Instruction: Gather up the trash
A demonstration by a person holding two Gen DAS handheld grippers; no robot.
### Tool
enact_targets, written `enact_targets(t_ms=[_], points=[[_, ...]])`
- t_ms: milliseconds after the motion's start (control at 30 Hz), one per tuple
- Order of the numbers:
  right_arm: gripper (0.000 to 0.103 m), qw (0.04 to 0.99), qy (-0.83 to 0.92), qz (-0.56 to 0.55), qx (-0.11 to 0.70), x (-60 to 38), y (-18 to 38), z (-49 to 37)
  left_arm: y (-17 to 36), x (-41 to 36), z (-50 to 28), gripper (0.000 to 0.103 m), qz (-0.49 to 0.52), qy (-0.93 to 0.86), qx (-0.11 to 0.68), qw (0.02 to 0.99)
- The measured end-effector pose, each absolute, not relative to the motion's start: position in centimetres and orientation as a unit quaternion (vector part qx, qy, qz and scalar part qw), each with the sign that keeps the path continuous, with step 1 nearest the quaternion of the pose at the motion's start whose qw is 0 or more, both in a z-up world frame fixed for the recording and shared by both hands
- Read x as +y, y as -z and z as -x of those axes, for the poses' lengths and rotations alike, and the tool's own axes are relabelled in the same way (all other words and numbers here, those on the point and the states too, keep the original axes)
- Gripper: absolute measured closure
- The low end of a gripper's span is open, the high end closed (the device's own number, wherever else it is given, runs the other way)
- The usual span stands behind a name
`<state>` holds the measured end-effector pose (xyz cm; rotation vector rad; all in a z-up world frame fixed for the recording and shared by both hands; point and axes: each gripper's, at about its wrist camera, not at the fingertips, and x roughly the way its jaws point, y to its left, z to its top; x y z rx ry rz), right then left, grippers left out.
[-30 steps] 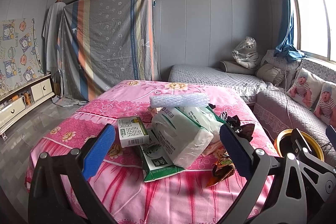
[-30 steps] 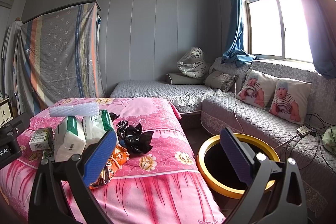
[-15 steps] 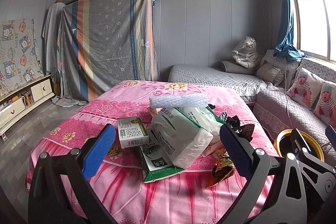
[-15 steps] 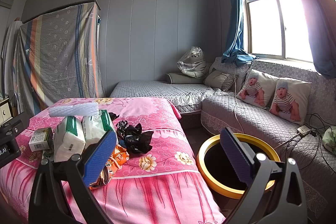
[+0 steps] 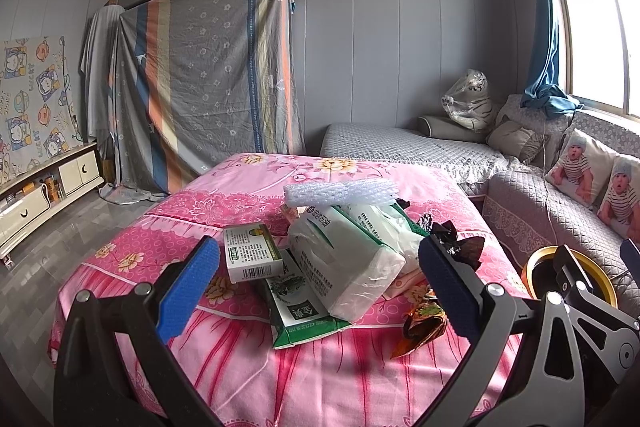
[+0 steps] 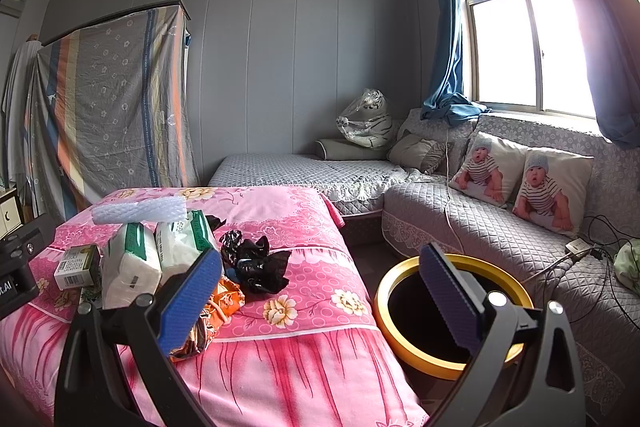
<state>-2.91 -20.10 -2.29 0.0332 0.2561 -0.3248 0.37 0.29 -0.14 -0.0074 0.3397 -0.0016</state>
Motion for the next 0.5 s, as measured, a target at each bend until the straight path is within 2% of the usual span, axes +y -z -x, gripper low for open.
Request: enact_targets(t_ms=[500], points=[[0.007,0.978,0.163,-0.017,0.129,-20.15,2.05,2.76,0.1,0.28,-0.39,0.008,0.004,-0.001,0.169,0.986]])
